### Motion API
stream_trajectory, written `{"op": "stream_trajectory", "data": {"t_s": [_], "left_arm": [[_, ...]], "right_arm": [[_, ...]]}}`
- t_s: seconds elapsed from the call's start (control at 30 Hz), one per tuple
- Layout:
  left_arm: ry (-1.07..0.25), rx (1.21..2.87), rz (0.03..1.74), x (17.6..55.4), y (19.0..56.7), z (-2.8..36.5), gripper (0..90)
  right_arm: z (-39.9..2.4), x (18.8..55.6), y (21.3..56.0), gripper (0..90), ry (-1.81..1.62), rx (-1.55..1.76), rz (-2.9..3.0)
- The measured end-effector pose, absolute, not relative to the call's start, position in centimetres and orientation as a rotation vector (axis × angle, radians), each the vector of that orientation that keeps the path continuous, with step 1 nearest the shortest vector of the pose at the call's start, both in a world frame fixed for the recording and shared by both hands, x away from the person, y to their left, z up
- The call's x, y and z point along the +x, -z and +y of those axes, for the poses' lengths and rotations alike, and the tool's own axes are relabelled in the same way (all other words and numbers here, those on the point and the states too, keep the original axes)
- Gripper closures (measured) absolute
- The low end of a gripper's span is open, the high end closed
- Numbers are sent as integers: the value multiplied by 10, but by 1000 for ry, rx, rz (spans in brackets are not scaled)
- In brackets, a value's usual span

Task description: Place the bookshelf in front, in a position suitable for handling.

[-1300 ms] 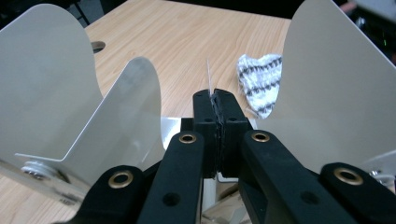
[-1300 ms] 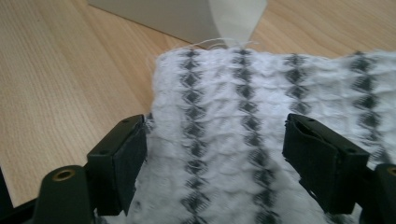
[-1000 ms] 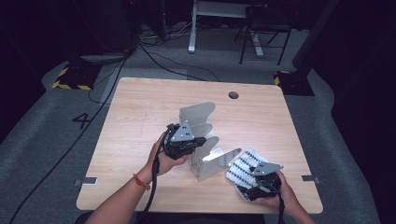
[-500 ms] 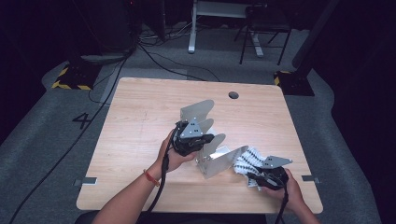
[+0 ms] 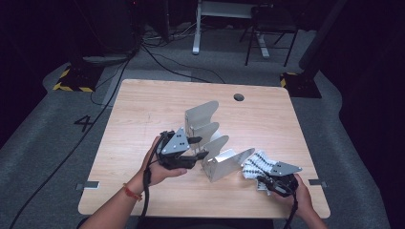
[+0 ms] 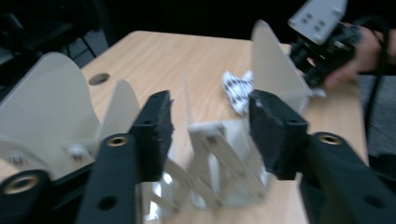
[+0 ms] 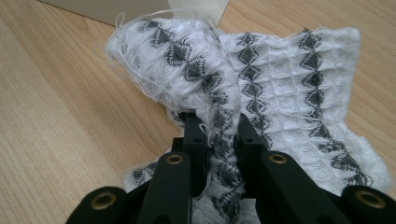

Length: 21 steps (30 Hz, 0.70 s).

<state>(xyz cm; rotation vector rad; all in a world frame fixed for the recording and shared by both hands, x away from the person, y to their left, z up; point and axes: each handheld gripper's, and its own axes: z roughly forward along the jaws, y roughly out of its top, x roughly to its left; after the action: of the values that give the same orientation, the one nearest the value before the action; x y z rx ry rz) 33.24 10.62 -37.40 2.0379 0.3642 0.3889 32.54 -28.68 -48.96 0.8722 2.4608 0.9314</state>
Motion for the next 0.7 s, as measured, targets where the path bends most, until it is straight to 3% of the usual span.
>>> {"op": "stream_trajectory", "data": {"t_s": [0.13, 0.4, 0.57, 0.7], "left_arm": [[-431, 2149, 390, 320, 402, 120, 343], [-425, 2313, 548, 328, 467, 145, 270], [-410, 2342, 625, 339, 488, 160, 274], [-313, 2318, 641, 346, 499, 168, 266]], "right_arm": [[-288, 324, 489, 795, -928, 885, 2447], [-288, 326, 488, 797, -941, 880, 2445], [-288, 325, 486, 796, -956, 874, 2431], [-288, 323, 484, 796, -965, 858, 2428]]}}
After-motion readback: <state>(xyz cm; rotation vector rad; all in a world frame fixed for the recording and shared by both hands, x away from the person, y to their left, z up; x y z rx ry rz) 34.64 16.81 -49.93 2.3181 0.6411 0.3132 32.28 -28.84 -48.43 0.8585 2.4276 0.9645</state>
